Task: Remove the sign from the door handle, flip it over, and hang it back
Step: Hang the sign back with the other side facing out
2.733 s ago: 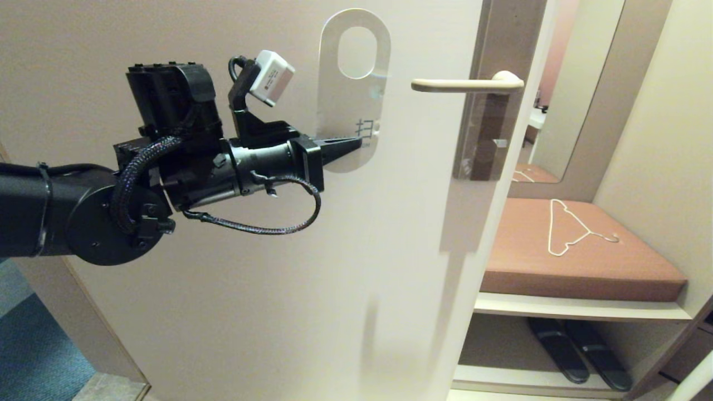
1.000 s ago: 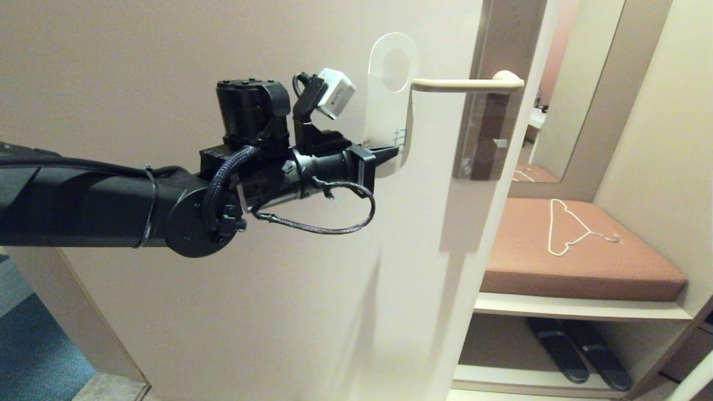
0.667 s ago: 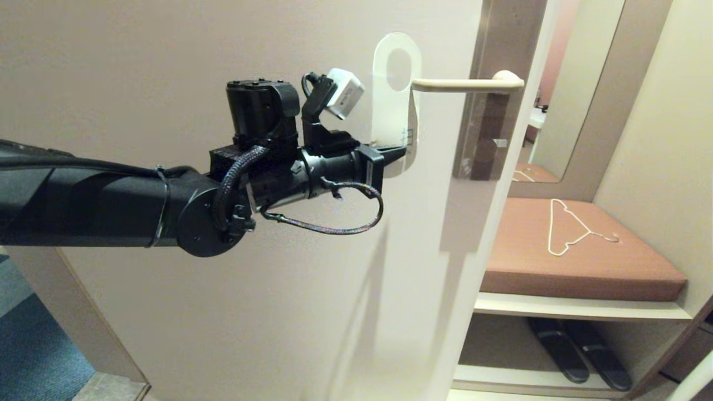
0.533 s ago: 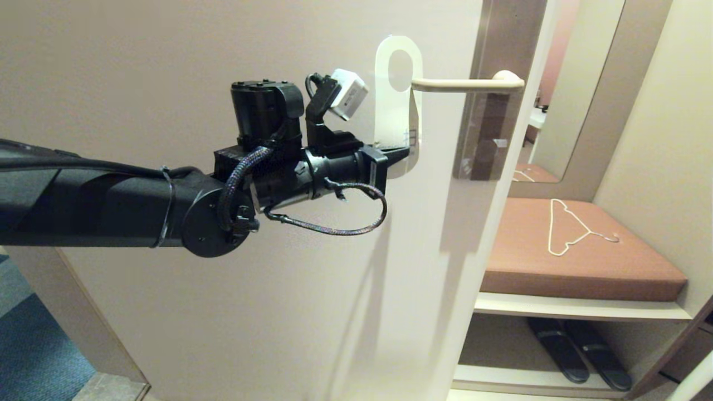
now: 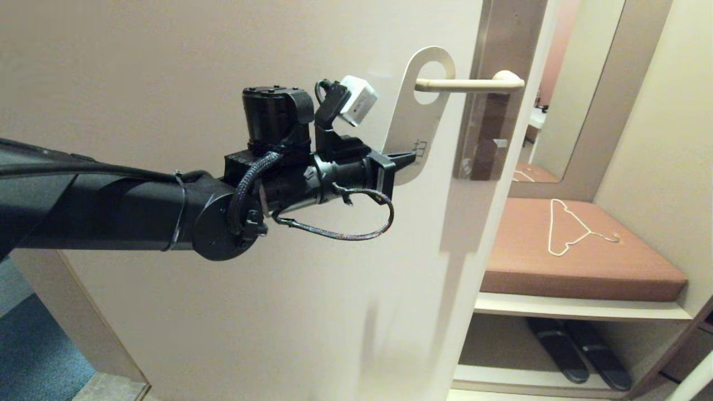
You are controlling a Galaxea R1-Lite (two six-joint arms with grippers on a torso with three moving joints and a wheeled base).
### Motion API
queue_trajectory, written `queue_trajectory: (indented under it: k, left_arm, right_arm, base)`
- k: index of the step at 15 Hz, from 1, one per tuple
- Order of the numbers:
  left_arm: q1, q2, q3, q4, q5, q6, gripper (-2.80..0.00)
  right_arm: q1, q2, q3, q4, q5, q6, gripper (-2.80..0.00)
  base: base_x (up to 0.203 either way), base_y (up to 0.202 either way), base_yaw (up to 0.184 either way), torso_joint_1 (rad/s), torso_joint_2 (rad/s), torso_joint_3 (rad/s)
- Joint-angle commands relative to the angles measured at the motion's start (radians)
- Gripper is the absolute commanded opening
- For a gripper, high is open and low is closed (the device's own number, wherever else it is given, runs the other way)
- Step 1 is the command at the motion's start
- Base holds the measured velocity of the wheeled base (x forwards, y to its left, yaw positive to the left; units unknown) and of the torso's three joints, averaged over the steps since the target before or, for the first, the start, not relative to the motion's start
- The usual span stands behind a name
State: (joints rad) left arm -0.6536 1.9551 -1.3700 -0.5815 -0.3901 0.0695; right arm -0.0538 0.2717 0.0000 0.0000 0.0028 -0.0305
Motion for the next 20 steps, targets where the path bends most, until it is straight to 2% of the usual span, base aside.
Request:
queue_trajectory:
  k: [1,5,10,13,20]
  left_arm:
    - [-0.001,-0.001,0.000,-0.003,0.008,0.013,-2.80]
    - [-0.018,-0.004,0.000,-0.004,0.090,0.027,-2.80]
    - [-0.066,-0.027,0.003,-0.003,0.263,0.029,-2.80]
    - [-0.079,-0.048,0.005,0.023,0.376,0.056,-2.80]
    - [-0.154,-0.068,0.007,0.022,0.598,0.075,-2.80]
  right_arm:
    - [0.000,0.001,0.000,0.000,0.000,0.000,-2.80]
    - [0.000,0.001,0.000,0.000,0.000,0.000,-2.80]
    - [0.000,0.001,0.000,0.000,0.000,0.000,-2.80]
    - [0.000,0.001,0.000,0.000,0.000,0.000,-2.80]
    - [0.000,0.001,0.000,0.000,0.000,0.000,-2.80]
  base:
    - [0.000,0.000,0.000,0.000,0.00,0.000]
    - [0.000,0.000,0.000,0.000,0.00,0.000]
    - [0.000,0.000,0.000,0.000,0.00,0.000]
    - [0.000,0.000,0.000,0.000,0.00,0.000]
    - [0.000,0.000,0.000,0.000,0.00,0.000]
